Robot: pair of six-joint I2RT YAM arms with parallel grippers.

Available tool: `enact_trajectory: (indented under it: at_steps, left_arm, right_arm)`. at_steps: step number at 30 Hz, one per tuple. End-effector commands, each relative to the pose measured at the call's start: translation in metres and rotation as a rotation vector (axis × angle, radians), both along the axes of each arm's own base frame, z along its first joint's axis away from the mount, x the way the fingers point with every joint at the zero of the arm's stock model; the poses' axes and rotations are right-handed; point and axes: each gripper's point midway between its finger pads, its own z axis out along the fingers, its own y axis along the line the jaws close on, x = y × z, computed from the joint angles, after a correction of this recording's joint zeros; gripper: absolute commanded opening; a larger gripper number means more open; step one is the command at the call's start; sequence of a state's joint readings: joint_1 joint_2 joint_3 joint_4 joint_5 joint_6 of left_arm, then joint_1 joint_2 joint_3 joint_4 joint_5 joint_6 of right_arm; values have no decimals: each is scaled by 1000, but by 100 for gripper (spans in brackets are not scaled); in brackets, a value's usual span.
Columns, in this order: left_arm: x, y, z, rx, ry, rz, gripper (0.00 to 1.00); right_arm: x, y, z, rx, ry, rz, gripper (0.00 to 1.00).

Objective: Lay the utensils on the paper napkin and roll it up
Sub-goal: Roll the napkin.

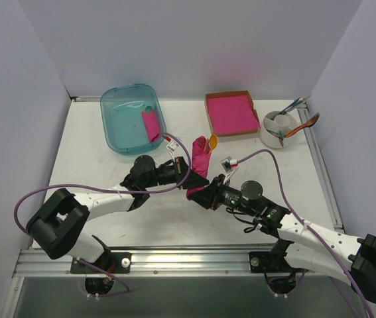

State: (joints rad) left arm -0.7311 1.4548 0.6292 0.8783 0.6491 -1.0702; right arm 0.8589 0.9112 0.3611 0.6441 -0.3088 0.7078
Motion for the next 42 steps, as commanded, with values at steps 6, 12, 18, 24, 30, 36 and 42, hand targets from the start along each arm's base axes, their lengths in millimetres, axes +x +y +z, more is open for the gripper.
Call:
enact_trajectory:
  at_steps: [6,12,18,24,30,36,42]
  left_arm:
    - [-1,2,30,-45,-91,2,2]
    - [-9,8,30,-55,-132,-14,2]
    - [-26,13,38,-100,-151,-73,2]
    - [-40,20,47,-122,-162,-108,2]
    - [-56,27,60,-152,-169,-130,2]
    - [-70,28,67,-181,-164,-165,2]
    - [-77,28,69,-195,-156,-182,2]
  right_arm:
    - [6,-1,24,30,-73,-20,52]
    - [7,-10,45,63,-104,-51,83]
    - [16,-18,78,69,-169,-92,97]
    - [29,-18,101,113,-195,-91,100]
    - [39,-7,113,167,-197,-58,100]
    - [37,8,134,277,-258,12,100]
    - [31,13,151,346,-308,54,91]
